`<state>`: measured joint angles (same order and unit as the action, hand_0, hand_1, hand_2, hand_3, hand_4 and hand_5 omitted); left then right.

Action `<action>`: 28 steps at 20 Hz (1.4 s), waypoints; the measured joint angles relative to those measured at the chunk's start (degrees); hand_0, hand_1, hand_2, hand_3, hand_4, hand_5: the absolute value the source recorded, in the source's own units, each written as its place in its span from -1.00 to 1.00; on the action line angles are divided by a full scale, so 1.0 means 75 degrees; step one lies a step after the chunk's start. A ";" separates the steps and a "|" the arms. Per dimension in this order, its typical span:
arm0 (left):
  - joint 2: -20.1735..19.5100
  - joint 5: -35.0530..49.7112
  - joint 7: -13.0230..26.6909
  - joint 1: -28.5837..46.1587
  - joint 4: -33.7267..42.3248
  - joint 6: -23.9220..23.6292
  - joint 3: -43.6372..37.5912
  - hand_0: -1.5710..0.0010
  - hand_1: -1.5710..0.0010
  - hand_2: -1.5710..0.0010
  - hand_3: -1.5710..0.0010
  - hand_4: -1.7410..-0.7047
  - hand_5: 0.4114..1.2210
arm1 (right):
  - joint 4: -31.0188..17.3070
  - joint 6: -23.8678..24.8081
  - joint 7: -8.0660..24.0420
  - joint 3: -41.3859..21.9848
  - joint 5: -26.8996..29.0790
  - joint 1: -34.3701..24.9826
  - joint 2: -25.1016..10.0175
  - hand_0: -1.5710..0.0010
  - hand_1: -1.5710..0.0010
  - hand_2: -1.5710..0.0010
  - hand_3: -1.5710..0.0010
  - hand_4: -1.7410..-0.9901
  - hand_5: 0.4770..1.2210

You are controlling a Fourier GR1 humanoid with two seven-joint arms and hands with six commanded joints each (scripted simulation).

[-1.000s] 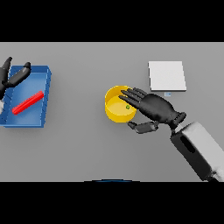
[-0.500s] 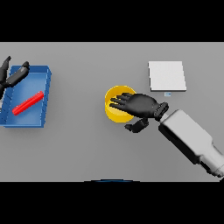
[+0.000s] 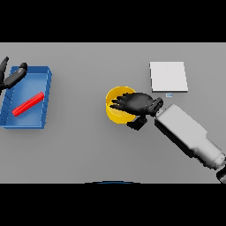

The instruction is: Pick up the red beaker and tilt it to pour out 1 green nut into yellow bowl. Pick up the yellow bowl and place it on the metallic measuring scale.

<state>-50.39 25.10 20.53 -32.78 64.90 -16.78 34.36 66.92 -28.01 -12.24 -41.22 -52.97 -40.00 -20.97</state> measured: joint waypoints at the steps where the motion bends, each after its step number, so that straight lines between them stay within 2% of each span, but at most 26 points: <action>1: 0.0013 0.0043 -0.0079 0.0040 0.0018 0.0041 -0.0015 1.00 1.00 1.00 1.00 0.98 -0.32 | -0.0057 -0.0025 0.0022 0.0013 0.0044 0.0051 0.0056 1.00 1.00 1.00 0.98 0.12 -0.17; 2: 0.0020 -0.0003 -0.0014 0.0015 0.0011 -0.0026 0.0007 1.00 1.00 1.00 1.00 0.98 -0.32 | -0.0134 -0.0098 0.0239 0.0069 0.0074 0.0030 0.0141 1.00 0.98 0.97 0.94 0.08 -0.10; 3: 0.0092 -0.0018 -0.0078 0.0054 -0.0001 -0.0077 0.0028 1.00 1.00 1.00 1.00 0.99 -0.31 | -0.0251 -0.0079 0.0294 0.0047 0.0062 0.0019 0.0250 0.86 0.88 0.89 0.88 0.02 -0.02; 4: 0.0100 -0.0043 -0.0156 0.0094 -0.0022 -0.0074 0.0043 1.00 1.00 1.00 1.00 0.98 -0.31 | -0.0260 -0.0164 0.0224 0.0065 0.0096 -0.0026 0.0218 0.63 0.70 0.78 0.78 -0.06 0.07; 6: 0.0047 -0.0001 -0.0072 0.0017 -0.0014 -0.0057 -0.0011 1.00 1.00 1.00 1.00 0.97 -0.31 | -0.0259 -0.0117 0.0197 -0.0023 0.0017 -0.0016 0.0257 0.05 0.12 0.39 0.55 -0.24 0.40; 7: -0.0011 0.0013 -0.0131 0.0114 0.0057 -0.0063 -0.0018 1.00 1.00 1.00 1.00 0.97 -0.31 | -0.0328 -0.0073 -0.0102 -0.0045 0.0023 -0.0061 0.0185 -0.16 -0.11 0.11 0.42 -0.39 0.52; 9: -0.0049 0.0008 -0.0051 0.0012 0.0020 -0.0017 -0.0036 1.00 1.00 1.00 1.00 0.97 -0.30 | -0.0357 -0.0117 -0.0109 -0.0010 0.0068 -0.0099 0.0180 -0.46 -0.43 -0.29 0.09 -0.59 0.69; 10: -0.0060 0.0033 -0.0119 0.0104 0.0123 -0.0070 -0.0043 1.00 1.00 1.00 1.00 0.96 -0.30 | -0.0328 -0.0076 -0.0143 -0.0020 0.0085 -0.0079 0.0151 -0.57 -0.54 -0.43 -0.06 -0.66 0.76; 11: -0.0083 0.0036 -0.0043 0.0100 0.0147 -0.0098 -0.0047 1.00 1.00 1.00 1.00 0.96 -0.29 | -0.0375 0.0064 -0.0107 -0.0029 0.0079 -0.0085 0.0196 -0.66 -0.63 -0.48 -0.20 -0.73 0.80; 14: -0.0129 0.0080 -0.0059 0.0068 0.0186 -0.0011 -0.0072 1.00 1.00 1.00 1.00 0.97 -0.30 | -0.0185 0.0193 -0.0118 -0.0120 0.0067 -0.0012 0.0057 -0.82 -0.81 -0.58 -0.51 -0.86 0.90; 19: -0.0028 0.0012 0.0014 -0.0054 0.0001 0.0077 -0.0001 1.00 1.00 1.00 1.00 0.98 -0.30 | -0.0233 0.0266 -0.0157 0.0027 0.0181 -0.0058 0.0032 -0.94 -0.94 -0.68 -0.67 -0.95 0.97; 22: -0.0011 0.0013 0.0024 -0.0006 0.0034 0.0049 0.0015 1.00 1.00 1.00 1.00 0.97 -0.30 | 0.0049 0.0060 -0.0175 0.0240 0.0365 -0.0059 -0.0172 -0.97 -0.97 -0.70 -0.69 -0.98 0.98; 26: -0.0073 0.0030 -0.0035 0.0105 0.0121 0.0003 -0.0007 1.00 1.00 1.00 1.00 0.96 -0.31 | 0.0783 -0.0449 0.0069 0.0696 0.0706 -0.0013 -0.0534 -0.99 -0.99 -0.82 -0.56 -0.99 0.99; 28: -0.0119 0.0017 -0.0001 0.0042 0.0211 0.0028 0.0003 1.00 1.00 1.00 1.00 0.98 -0.32 | 0.1067 -0.0504 0.0141 0.0920 0.0801 -0.0031 -0.0714 -0.99 -0.99 -0.82 -0.52 -0.99 1.00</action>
<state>-51.28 25.23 20.53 -32.47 66.49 -16.57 34.38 74.92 -31.79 -11.19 -34.32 -46.97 -40.23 -26.33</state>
